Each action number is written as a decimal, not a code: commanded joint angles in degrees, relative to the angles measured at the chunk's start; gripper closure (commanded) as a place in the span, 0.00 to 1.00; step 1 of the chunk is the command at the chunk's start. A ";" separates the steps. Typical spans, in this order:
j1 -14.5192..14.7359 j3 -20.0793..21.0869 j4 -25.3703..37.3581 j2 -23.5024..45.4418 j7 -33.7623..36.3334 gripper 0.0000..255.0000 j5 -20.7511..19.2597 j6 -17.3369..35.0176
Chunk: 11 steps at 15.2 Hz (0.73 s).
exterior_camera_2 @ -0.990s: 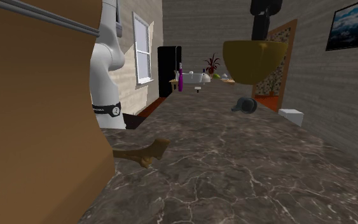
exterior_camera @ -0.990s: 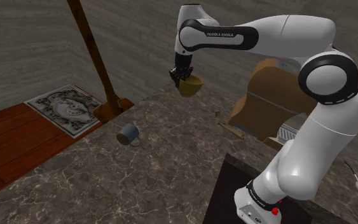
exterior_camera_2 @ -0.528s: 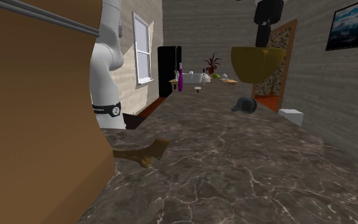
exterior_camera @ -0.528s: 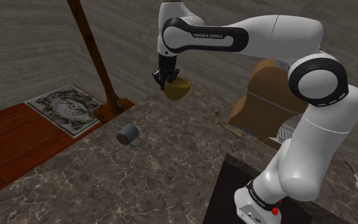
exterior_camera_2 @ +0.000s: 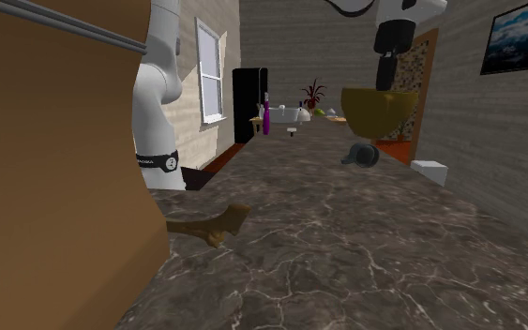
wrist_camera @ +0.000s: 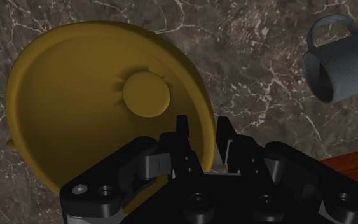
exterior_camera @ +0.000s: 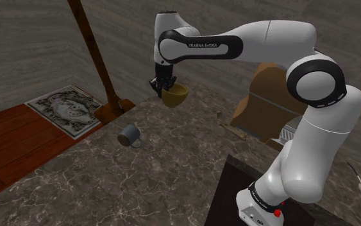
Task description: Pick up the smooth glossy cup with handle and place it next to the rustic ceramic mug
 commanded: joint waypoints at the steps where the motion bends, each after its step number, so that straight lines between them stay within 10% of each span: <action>1: -0.03 -0.02 -1.09 0.27 0.09 1.00 -0.04 1.44; 11: -0.09 -0.06 -5.93 2.36 0.69 1.00 -0.23 8.35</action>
